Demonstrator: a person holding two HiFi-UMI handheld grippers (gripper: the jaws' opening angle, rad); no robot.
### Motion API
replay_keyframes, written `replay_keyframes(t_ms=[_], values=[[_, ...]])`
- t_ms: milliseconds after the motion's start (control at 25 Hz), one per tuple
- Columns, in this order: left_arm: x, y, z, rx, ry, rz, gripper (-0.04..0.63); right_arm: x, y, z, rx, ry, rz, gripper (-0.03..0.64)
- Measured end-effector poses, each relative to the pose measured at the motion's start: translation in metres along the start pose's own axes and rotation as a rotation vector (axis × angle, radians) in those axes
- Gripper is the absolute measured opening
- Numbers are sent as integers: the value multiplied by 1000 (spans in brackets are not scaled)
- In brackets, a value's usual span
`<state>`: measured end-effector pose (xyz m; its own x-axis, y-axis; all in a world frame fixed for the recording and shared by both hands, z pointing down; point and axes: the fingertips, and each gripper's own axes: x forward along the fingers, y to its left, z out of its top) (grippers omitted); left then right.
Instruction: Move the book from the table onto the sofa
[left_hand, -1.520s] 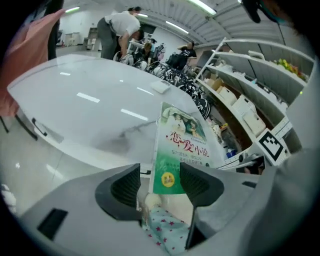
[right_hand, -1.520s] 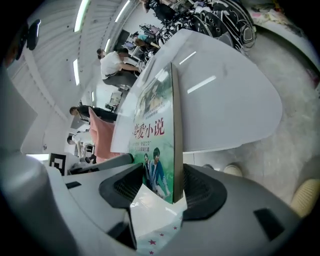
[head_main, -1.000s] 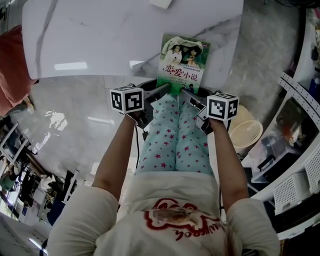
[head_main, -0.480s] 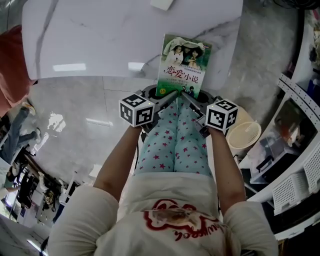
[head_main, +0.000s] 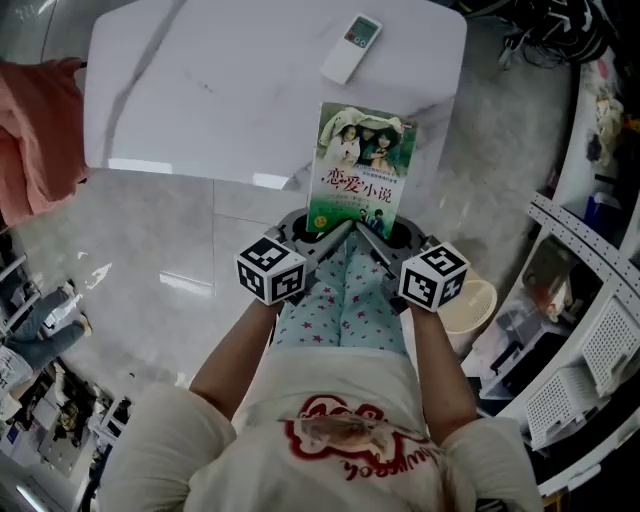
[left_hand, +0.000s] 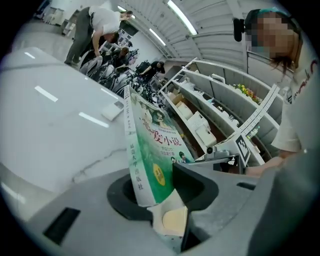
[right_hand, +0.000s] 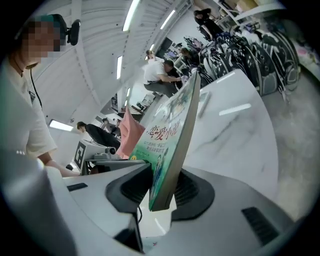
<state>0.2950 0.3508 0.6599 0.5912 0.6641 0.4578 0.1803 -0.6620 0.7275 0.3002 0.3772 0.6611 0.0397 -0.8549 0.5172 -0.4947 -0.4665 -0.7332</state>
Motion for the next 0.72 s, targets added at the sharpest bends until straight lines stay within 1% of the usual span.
replay_keyframes(t_ms=[120, 200, 280, 400, 560, 720], values=[[1, -2, -15, 29, -95, -24, 135, -3, -3, -13, -95, -2, -13, 115], [-6, -13, -14, 66, -163, -24, 135, -12, 7, -12, -163, -12, -8, 114], [-21, -32, 5, 100, -221, -17, 135, -24, 30, 6, -223, -28, 4, 114], [-53, -62, 32, 126, -276, -5, 135, -41, 73, 29, -283, -41, 16, 115], [-88, -88, 62, 169, -366, 23, 135, -52, 117, 53, -383, -59, 53, 115], [-121, -112, 101, 174, -417, 44, 135, -62, 161, 88, -431, -46, 80, 115]])
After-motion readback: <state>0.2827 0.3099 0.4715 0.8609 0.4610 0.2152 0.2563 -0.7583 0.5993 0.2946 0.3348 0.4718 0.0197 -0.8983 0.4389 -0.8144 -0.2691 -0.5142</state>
